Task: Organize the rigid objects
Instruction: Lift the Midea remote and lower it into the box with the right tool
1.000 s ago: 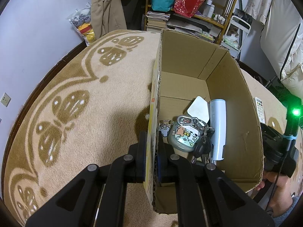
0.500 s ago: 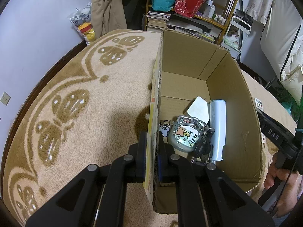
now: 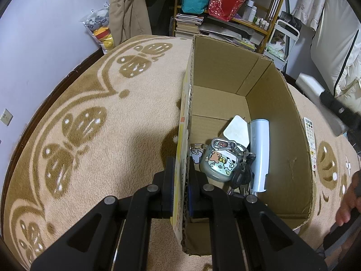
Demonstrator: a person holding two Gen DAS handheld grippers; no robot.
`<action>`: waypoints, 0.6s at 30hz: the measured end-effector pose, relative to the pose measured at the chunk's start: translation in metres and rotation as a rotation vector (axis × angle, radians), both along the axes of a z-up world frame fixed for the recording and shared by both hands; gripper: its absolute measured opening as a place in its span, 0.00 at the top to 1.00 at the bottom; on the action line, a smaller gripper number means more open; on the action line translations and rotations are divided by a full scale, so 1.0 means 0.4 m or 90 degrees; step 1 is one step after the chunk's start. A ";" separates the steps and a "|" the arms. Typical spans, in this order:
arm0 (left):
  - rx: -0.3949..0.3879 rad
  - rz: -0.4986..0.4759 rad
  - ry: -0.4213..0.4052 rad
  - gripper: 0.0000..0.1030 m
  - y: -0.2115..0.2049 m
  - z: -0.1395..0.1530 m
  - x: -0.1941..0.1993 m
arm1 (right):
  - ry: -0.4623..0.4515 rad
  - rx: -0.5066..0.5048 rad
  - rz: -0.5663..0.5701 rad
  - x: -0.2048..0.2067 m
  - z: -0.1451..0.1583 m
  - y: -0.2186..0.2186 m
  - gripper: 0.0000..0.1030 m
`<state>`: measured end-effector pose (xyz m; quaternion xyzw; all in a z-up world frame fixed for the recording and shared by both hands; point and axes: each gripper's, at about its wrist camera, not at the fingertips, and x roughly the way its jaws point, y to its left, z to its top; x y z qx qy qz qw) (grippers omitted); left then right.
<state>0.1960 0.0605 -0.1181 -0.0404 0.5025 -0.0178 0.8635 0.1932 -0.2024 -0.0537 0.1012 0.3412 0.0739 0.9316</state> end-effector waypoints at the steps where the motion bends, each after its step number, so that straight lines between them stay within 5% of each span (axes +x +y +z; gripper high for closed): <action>1: -0.001 0.000 0.000 0.91 0.000 0.000 0.000 | -0.007 0.003 0.004 -0.003 0.010 0.004 0.48; 6: 0.002 0.000 0.000 0.91 -0.001 0.000 -0.001 | -0.036 0.011 0.050 -0.008 0.040 0.054 0.48; 18: -0.002 -0.001 0.000 0.91 0.005 0.003 0.002 | 0.011 0.000 0.138 -0.022 -0.030 0.167 0.48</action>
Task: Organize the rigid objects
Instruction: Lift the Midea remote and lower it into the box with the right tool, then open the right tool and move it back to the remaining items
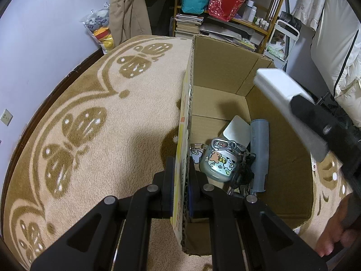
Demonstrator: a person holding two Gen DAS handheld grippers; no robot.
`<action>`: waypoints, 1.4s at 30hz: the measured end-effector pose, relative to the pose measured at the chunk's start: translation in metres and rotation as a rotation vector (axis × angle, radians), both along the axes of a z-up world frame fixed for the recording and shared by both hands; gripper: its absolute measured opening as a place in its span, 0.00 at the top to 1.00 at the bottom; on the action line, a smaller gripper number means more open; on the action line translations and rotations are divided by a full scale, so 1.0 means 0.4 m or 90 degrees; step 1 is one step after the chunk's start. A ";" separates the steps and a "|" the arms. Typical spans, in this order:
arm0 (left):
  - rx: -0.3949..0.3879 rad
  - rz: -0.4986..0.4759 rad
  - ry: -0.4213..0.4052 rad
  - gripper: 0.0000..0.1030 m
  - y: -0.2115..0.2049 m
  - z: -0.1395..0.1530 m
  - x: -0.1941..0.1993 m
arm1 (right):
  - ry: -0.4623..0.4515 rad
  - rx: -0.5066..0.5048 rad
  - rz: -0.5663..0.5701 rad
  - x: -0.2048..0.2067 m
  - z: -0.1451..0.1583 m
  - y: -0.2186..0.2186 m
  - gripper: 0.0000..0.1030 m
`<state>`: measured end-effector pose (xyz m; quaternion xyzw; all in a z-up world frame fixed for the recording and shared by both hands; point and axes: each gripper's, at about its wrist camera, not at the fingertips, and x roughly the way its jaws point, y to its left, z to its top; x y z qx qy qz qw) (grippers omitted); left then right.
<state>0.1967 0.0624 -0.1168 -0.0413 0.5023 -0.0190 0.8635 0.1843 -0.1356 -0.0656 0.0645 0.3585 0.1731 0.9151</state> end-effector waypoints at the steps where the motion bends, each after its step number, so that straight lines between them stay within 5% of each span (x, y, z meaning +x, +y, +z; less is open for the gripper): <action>1: 0.000 0.000 0.000 0.91 0.001 0.000 0.000 | 0.002 -0.011 0.005 -0.003 -0.006 0.008 0.48; 18: -0.010 0.002 0.002 0.91 0.001 0.001 0.000 | 0.032 -0.036 0.012 0.007 -0.009 0.005 0.53; 28: -0.009 0.003 0.004 0.90 0.002 0.004 -0.003 | 0.035 -0.017 -0.094 0.030 0.015 -0.130 0.14; 42: -0.009 0.008 0.008 0.90 0.001 0.005 0.003 | 0.069 -0.085 -0.236 0.086 -0.060 -0.336 0.05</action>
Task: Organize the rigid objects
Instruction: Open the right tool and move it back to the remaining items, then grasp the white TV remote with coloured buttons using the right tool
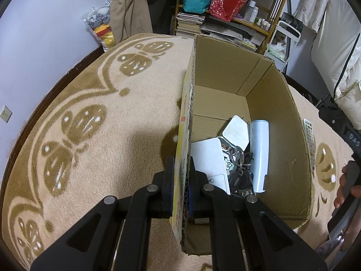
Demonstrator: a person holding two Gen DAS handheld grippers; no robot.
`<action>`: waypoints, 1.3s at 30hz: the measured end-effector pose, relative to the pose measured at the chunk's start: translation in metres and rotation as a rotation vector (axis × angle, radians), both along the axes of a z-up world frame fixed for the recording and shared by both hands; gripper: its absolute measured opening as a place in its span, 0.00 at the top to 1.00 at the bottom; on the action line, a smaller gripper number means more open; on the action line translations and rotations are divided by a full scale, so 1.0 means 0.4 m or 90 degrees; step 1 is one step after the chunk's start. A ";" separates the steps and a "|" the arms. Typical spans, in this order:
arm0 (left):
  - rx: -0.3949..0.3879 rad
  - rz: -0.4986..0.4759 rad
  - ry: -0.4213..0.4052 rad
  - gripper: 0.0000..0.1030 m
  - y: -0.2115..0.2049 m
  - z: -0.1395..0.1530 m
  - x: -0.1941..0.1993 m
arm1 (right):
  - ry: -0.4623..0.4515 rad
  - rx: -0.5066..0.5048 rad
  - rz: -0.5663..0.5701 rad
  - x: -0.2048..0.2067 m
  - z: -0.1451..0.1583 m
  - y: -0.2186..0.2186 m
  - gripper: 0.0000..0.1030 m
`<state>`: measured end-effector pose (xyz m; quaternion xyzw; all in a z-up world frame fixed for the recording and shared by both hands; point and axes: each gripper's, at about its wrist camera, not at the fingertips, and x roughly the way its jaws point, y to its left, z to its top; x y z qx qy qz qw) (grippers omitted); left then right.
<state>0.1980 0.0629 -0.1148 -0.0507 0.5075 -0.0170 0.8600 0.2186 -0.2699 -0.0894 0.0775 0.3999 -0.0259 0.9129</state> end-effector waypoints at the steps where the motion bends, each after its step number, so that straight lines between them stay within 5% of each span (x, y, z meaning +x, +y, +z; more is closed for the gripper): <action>1: -0.003 0.002 0.001 0.90 0.001 0.000 0.001 | 0.004 -0.007 -0.007 0.007 -0.009 -0.013 0.05; 13: 0.017 0.002 0.001 0.90 -0.007 -0.001 0.002 | 0.039 -0.062 -0.089 0.015 -0.082 -0.136 0.05; 27: 0.024 -0.001 -0.002 0.90 -0.010 -0.001 0.000 | 0.080 0.062 -0.127 0.004 -0.163 -0.202 0.05; 31: 0.024 -0.001 -0.001 0.90 -0.010 -0.002 0.000 | 0.090 0.042 -0.119 0.008 -0.172 -0.194 0.17; 37: 0.024 -0.002 -0.004 0.90 -0.010 -0.002 -0.002 | 0.110 0.035 -0.103 0.014 -0.192 -0.176 0.20; 39: 0.024 -0.002 -0.004 0.90 -0.010 -0.001 -0.002 | 0.120 0.052 -0.101 0.019 -0.202 -0.174 0.31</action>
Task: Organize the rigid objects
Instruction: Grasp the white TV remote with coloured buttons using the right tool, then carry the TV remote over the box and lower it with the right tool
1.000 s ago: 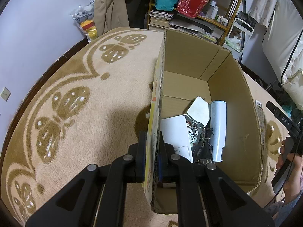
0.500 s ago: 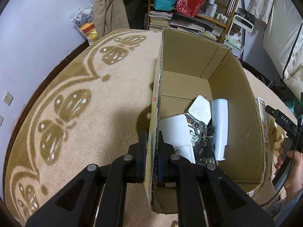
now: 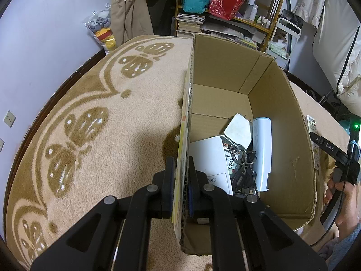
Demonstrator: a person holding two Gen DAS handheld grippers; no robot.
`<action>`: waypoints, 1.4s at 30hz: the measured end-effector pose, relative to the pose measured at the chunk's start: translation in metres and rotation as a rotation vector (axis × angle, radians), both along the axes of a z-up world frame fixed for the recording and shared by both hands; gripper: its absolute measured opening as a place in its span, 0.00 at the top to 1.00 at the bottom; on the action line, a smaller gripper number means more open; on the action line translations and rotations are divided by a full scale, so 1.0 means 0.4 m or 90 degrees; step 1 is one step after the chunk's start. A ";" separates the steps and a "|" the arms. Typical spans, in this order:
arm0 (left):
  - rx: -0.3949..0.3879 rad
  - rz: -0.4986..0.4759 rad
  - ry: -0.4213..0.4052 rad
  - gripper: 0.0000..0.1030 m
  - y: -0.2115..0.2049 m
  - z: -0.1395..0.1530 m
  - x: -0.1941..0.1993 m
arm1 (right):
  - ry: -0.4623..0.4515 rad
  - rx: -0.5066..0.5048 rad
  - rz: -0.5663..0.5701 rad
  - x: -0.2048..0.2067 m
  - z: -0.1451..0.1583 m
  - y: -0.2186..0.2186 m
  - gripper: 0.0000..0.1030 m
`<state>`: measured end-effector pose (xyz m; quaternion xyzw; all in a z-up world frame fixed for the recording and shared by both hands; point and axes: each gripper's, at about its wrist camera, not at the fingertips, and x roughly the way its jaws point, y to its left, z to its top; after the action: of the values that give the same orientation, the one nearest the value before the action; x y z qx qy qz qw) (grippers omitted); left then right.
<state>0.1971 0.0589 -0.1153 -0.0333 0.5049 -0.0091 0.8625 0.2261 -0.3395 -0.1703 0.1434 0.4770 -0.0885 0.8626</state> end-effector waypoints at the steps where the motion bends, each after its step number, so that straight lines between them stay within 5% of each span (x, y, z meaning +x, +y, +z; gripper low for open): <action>1: 0.000 0.000 0.000 0.90 0.001 0.000 0.000 | 0.004 -0.010 -0.001 -0.001 -0.004 0.003 0.36; 9: 0.000 -0.001 0.000 0.90 0.000 0.000 0.000 | 0.025 -0.080 0.018 0.003 -0.027 0.048 0.36; 11: 0.001 -0.001 0.000 0.90 0.000 0.000 0.000 | 0.021 -0.096 0.017 -0.002 -0.027 0.060 0.40; 13: 0.001 -0.001 0.000 0.90 -0.001 0.000 -0.001 | 0.016 -0.098 0.006 -0.008 -0.021 0.055 0.56; 19: 0.015 -0.006 -0.004 0.90 -0.006 0.003 0.001 | -0.003 -0.076 -0.007 -0.026 -0.002 0.033 0.57; 32: 0.013 -0.007 -0.001 0.90 -0.006 0.006 0.003 | -0.132 -0.007 0.029 -0.039 0.143 0.081 0.57; 42: 0.016 -0.010 -0.001 0.90 -0.004 0.005 0.001 | -0.221 0.007 0.144 -0.068 0.289 0.241 0.57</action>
<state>0.1977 0.0572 -0.1134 -0.0188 0.5042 -0.0094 0.8633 0.1991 -0.2432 -0.0547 0.1066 0.3347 0.0372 0.9355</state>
